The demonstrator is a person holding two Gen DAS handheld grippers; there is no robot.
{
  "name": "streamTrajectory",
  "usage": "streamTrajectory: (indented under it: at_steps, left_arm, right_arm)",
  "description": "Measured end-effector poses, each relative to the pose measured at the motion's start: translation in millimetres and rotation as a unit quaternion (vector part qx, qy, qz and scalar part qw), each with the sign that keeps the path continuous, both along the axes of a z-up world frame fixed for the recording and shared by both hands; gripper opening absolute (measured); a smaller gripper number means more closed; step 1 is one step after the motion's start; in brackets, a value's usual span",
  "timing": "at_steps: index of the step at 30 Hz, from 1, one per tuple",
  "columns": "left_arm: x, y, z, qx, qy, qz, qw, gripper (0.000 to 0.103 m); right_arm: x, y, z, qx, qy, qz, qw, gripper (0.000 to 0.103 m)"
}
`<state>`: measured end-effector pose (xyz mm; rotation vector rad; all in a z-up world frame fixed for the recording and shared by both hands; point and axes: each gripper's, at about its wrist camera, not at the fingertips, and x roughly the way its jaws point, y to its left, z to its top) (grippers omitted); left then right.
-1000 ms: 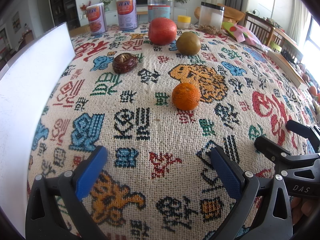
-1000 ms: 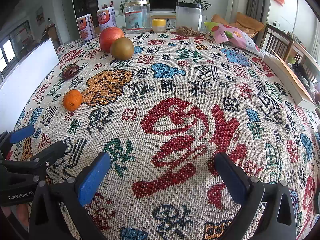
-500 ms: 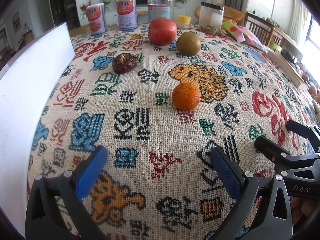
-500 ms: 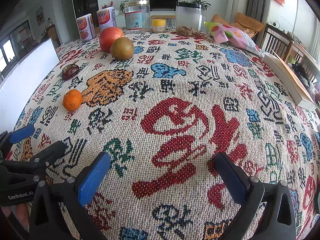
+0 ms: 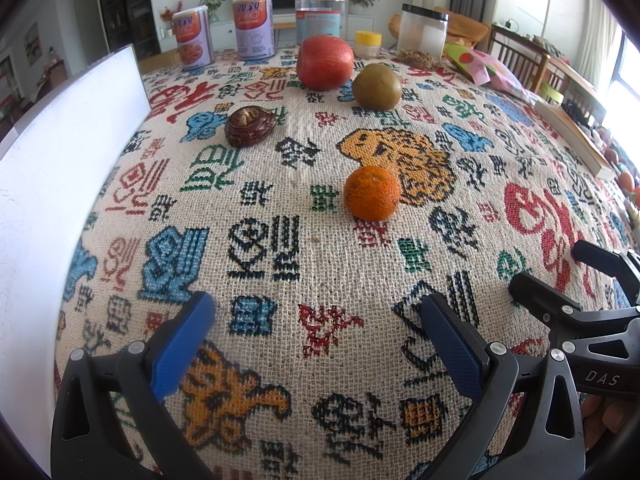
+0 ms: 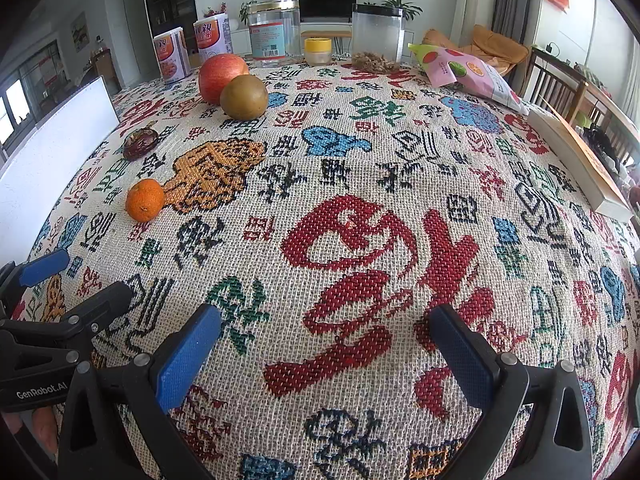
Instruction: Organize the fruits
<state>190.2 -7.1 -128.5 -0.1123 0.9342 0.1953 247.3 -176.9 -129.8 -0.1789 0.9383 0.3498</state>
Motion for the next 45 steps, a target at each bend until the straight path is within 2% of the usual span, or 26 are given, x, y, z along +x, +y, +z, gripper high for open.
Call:
streamTrajectory:
  at_steps: [8,13,16,19,24,26,28,29,30,31,36,39,45]
  left_arm:
    - [1,4,1,-0.007,0.001,0.001,1.0,0.102]
    - [8,43,19,-0.058,-0.025,0.063,0.9961,0.102]
    - [32,72,30,-0.068,-0.034,0.105,0.9916,0.102]
    - [66,90,28,-0.088,-0.031,0.122,0.9881,0.101]
    - [115,82,8,-0.043,-0.008,0.087,0.9953,0.1]
    - [123,84,-2,-0.036,0.0,0.09,0.9953,0.1]
    - [121,81,-2,-0.019,-0.015,0.091,0.9956,0.094]
    - [120,80,0,-0.01,-0.02,0.088,0.9959,0.08]
    - [118,78,2,-0.004,-0.024,0.078,0.9967,0.053]
    - [116,76,4,0.0,-0.026,0.065,0.9976,0.043]
    - [87,76,14,0.009,-0.022,0.066,0.9975,0.043]
    - [54,76,21,-0.004,-0.019,0.074,0.9971,0.043]
    - [15,69,16,-0.003,-0.011,0.068,0.9976,0.043]
  right_arm:
    - [0,0,0,0.0,0.0,0.0,1.0,0.103]
    - [0,0,0,0.001,0.0,0.0,1.0,0.103]
    - [0,0,0,0.0,0.0,0.0,1.0,0.103]
    - [0,0,0,0.0,0.0,0.0,1.0,0.103]
    - [0,0,0,0.001,0.0,0.0,1.0,0.103]
    - [0,0,0,0.001,0.0,0.0,1.0,0.103]
    - [0,0,0,0.001,0.0,0.0,1.0,0.103]
    - [0,0,0,0.001,0.0,0.0,1.0,0.103]
    - [0,0,0,0.001,0.0,0.0,1.0,0.103]
    - [0,0,0,0.001,0.0,0.0,1.0,0.103]
    - [0,0,0,0.001,0.0,0.0,1.0,0.103]
    - [0,0,0,0.001,0.0,0.0,1.0,0.103]
    - [0,-1,0,0.001,0.0,0.0,1.0,0.103]
